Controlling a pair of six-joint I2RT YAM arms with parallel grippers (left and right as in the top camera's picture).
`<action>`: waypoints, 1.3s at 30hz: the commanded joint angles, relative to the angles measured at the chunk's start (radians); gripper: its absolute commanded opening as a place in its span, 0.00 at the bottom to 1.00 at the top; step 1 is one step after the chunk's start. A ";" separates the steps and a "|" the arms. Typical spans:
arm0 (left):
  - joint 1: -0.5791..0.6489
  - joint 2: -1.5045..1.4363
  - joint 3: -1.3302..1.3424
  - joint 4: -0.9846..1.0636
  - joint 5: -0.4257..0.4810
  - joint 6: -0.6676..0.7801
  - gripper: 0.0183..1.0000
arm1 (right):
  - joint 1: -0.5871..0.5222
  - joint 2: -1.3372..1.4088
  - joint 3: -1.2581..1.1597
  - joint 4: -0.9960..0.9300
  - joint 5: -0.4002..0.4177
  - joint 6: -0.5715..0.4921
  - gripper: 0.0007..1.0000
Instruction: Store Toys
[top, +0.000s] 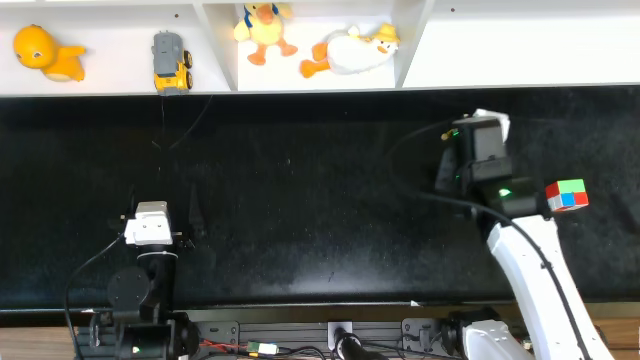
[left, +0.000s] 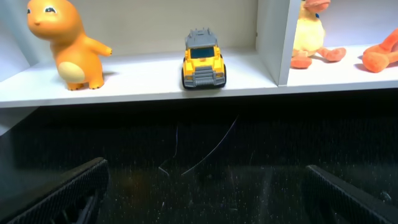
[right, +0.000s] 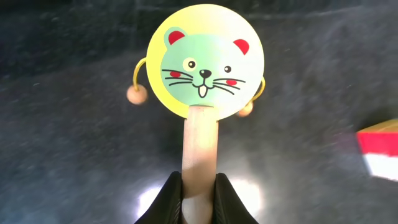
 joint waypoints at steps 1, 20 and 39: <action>-0.002 -0.008 -0.002 -0.002 0.002 0.016 1.00 | -0.066 0.090 0.132 0.031 -0.050 -0.226 0.04; -0.002 -0.008 -0.002 -0.002 0.002 0.016 1.00 | -0.060 0.592 0.547 0.187 -0.189 -0.409 0.05; -0.002 -0.008 -0.002 -0.002 0.002 0.016 1.00 | -0.060 0.674 0.571 0.247 -0.187 -0.408 0.41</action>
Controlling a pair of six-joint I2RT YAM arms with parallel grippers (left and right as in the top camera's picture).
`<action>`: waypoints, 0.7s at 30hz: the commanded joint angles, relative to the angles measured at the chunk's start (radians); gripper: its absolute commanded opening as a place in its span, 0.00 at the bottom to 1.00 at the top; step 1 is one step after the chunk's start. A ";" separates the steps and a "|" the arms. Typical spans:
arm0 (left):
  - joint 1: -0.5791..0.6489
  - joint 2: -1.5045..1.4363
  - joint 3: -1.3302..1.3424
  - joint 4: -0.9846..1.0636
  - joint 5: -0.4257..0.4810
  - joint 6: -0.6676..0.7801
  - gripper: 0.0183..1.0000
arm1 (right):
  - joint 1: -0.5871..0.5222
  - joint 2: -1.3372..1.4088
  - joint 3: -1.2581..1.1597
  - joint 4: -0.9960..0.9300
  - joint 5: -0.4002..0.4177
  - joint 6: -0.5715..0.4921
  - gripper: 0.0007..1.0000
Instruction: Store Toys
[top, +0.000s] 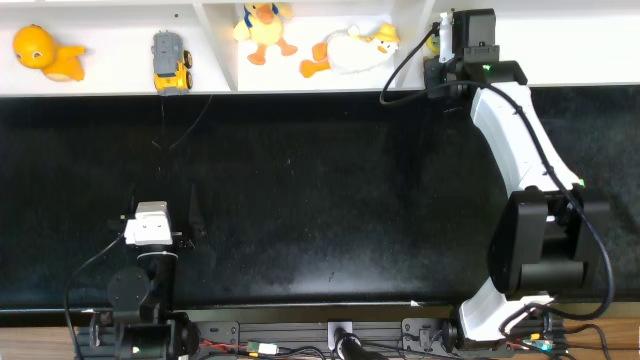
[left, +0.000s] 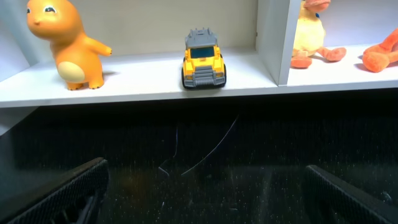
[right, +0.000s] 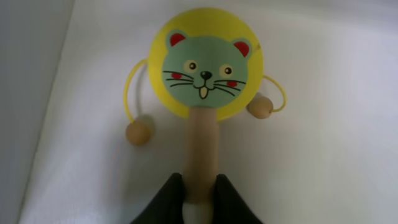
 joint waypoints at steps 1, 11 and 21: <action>-0.002 -0.008 -0.002 -0.002 0.003 0.016 1.00 | -0.001 0.008 0.036 0.014 -0.007 0.000 0.52; -0.002 -0.008 -0.002 -0.002 0.003 0.016 1.00 | -0.006 -0.066 0.015 -0.078 -0.001 0.022 0.82; -0.002 -0.008 -0.002 -0.002 0.003 0.016 1.00 | -0.010 -0.490 -0.397 -0.130 0.064 0.023 1.00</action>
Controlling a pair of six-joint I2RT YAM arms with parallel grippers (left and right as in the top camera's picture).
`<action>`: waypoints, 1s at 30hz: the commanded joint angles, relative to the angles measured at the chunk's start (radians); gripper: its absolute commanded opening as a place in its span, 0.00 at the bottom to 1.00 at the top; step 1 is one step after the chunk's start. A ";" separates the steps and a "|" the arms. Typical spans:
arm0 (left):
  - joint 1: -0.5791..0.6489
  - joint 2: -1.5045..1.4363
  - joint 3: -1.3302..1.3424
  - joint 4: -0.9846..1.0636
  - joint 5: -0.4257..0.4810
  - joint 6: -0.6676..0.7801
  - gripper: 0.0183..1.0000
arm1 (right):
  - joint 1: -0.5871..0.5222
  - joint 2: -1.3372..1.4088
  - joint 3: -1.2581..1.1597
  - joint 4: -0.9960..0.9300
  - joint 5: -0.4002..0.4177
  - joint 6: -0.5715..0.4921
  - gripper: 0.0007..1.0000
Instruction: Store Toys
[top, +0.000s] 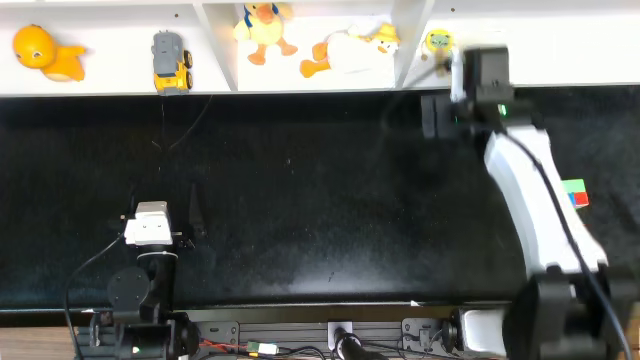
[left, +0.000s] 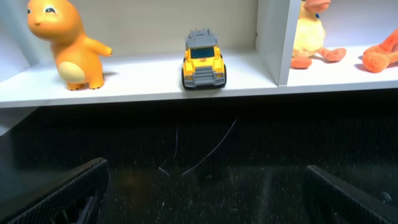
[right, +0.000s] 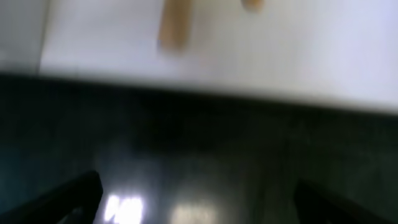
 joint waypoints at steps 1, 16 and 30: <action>-0.002 -0.008 -0.002 -0.003 0.002 0.016 1.00 | -0.003 -0.243 -0.166 -0.045 0.023 0.002 1.00; -0.002 -0.008 -0.002 -0.003 0.002 0.016 1.00 | -0.003 -0.272 -0.179 -0.077 0.017 0.004 1.00; -0.002 -0.008 -0.002 -0.003 0.002 0.016 1.00 | -0.433 -0.316 -0.179 -0.200 -0.322 -0.359 1.00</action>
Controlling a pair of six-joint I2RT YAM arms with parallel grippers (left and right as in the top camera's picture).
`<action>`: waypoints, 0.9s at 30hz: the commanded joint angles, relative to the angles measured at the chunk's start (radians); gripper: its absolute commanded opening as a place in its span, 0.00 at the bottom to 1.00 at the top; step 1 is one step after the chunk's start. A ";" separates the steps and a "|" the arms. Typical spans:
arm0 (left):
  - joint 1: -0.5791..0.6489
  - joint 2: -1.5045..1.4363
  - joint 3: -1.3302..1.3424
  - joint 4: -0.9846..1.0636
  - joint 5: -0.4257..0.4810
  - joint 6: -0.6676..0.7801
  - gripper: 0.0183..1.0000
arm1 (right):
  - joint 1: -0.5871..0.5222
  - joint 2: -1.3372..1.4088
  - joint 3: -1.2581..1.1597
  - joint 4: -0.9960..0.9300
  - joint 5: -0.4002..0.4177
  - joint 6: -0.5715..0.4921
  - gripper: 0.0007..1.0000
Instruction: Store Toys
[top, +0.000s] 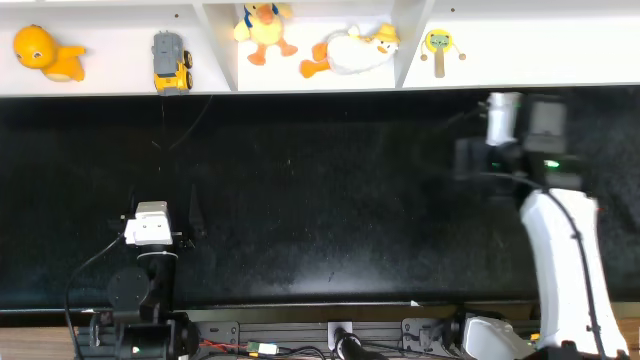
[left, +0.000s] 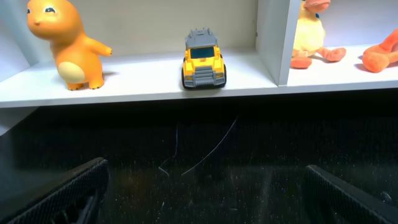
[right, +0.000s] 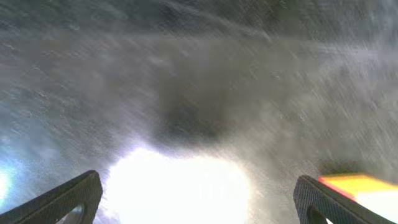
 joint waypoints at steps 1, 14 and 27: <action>-0.002 -0.008 -0.002 -0.003 0.003 0.016 1.00 | -0.306 -0.058 -0.005 -0.076 -0.222 -0.338 1.00; -0.002 -0.008 -0.002 -0.003 0.003 0.016 1.00 | -0.935 -0.011 -0.005 -0.105 -0.235 -0.930 0.98; -0.002 -0.008 -0.002 -0.003 0.003 0.016 1.00 | -0.953 0.209 -0.005 0.003 -0.379 -0.905 0.98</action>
